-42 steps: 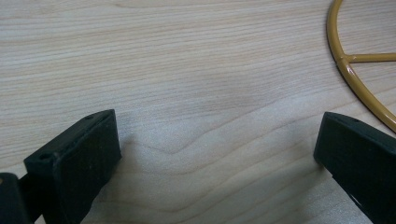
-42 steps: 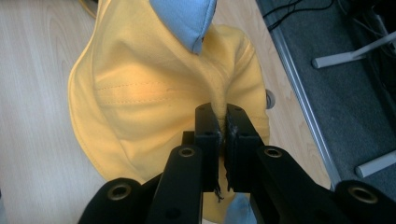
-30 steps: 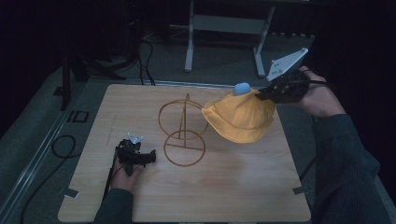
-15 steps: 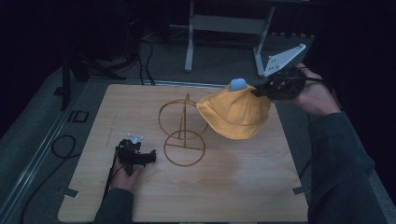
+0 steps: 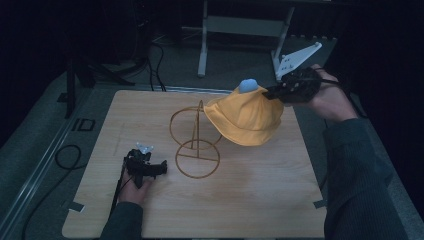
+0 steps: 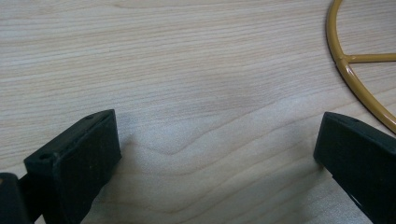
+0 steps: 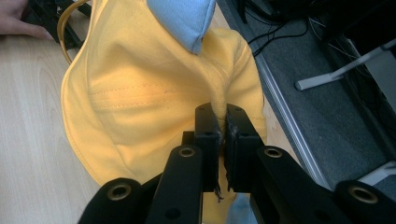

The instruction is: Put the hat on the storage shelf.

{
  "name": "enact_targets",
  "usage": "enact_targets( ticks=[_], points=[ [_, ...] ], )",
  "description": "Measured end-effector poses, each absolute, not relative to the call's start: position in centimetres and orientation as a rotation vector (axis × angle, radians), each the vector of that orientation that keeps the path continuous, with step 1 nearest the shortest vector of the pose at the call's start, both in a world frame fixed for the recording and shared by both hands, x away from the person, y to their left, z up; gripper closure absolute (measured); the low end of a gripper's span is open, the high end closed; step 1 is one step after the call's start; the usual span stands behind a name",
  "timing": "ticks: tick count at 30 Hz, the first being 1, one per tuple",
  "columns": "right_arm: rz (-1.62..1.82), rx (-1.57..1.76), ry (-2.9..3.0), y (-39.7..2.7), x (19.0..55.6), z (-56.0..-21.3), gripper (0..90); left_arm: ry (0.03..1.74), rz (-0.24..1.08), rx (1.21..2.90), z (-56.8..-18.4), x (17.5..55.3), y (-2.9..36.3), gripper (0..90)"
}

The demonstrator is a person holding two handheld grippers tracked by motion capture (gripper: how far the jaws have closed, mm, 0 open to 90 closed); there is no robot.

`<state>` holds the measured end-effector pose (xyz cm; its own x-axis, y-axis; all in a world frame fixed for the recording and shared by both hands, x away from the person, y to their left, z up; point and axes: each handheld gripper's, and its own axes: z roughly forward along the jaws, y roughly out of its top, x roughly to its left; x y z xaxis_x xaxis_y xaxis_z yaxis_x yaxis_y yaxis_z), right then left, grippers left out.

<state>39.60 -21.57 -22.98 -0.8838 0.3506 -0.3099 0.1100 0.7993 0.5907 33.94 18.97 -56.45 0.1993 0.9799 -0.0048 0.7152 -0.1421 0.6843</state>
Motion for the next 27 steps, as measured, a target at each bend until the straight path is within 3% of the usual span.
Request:
enact_targets(
  ticks=[27],
  points=[
    [0.873, 0.292, 2.569, -17.6, 39.8, -22.3, 85.3, 1.575, 0.617, 1.921, -56.5, 33.9, 19.0, 0.4]
  ],
)
